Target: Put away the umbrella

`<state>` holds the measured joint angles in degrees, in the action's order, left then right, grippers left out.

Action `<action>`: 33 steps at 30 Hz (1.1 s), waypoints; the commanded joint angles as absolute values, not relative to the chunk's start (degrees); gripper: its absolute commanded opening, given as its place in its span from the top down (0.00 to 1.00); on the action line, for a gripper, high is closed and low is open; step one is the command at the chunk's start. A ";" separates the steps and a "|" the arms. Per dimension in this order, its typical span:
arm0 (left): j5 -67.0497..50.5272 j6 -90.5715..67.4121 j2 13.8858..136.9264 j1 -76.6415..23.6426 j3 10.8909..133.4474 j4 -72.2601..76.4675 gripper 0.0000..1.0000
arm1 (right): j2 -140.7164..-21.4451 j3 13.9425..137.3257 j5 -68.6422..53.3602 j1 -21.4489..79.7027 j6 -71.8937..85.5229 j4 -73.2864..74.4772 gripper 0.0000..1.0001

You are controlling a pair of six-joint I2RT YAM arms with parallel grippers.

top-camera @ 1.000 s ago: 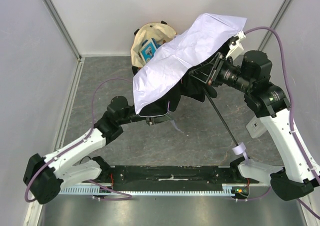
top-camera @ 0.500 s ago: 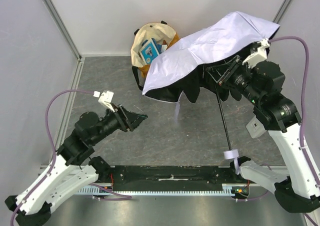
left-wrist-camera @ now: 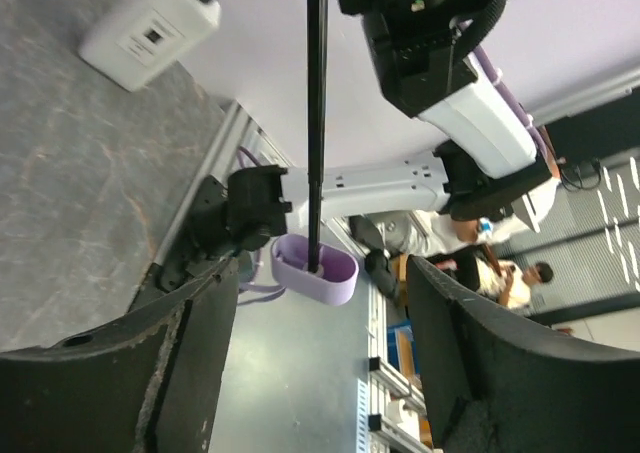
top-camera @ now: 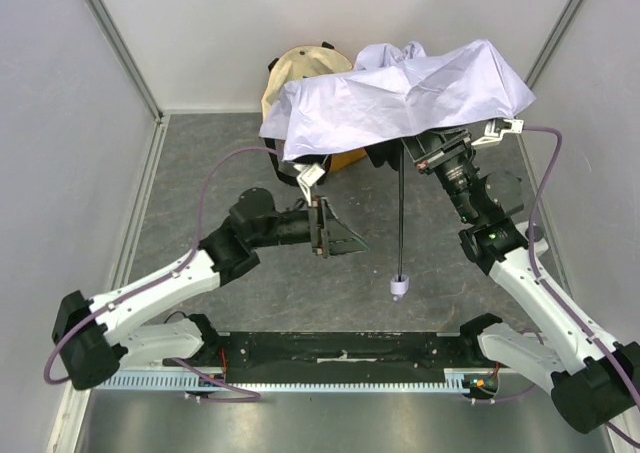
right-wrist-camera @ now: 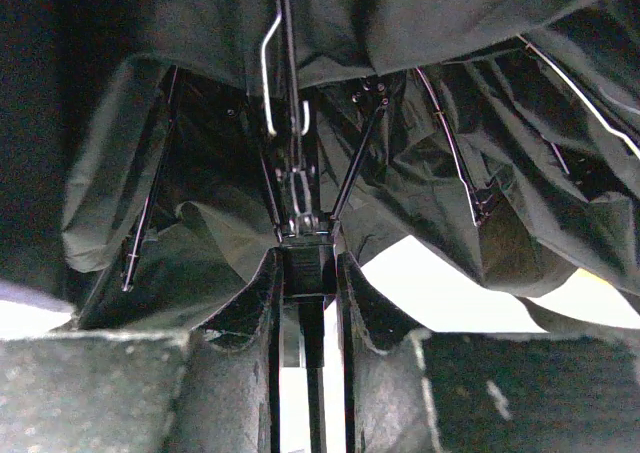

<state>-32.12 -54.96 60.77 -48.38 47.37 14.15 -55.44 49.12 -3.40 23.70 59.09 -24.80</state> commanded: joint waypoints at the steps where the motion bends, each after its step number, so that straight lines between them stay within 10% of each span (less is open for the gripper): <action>1: -31.91 -54.50 65.73 -53.17 53.60 20.92 0.31 | -52.22 47.38 -3.44 24.17 63.81 -50.54 1.00; 14: -27.95 -49.58 76.81 -59.67 60.20 23.66 0.34 | -45.53 44.21 1.59 24.17 65.04 -44.30 1.00; 25: -17.68 -43.51 74.71 -61.79 63.45 12.93 0.98 | -41.93 49.64 3.86 24.17 62.50 -25.89 1.00; 33: -5.10 -39.99 74.88 -61.00 72.23 2.29 0.98 | -37.19 45.28 -0.36 28.46 71.35 -9.23 1.00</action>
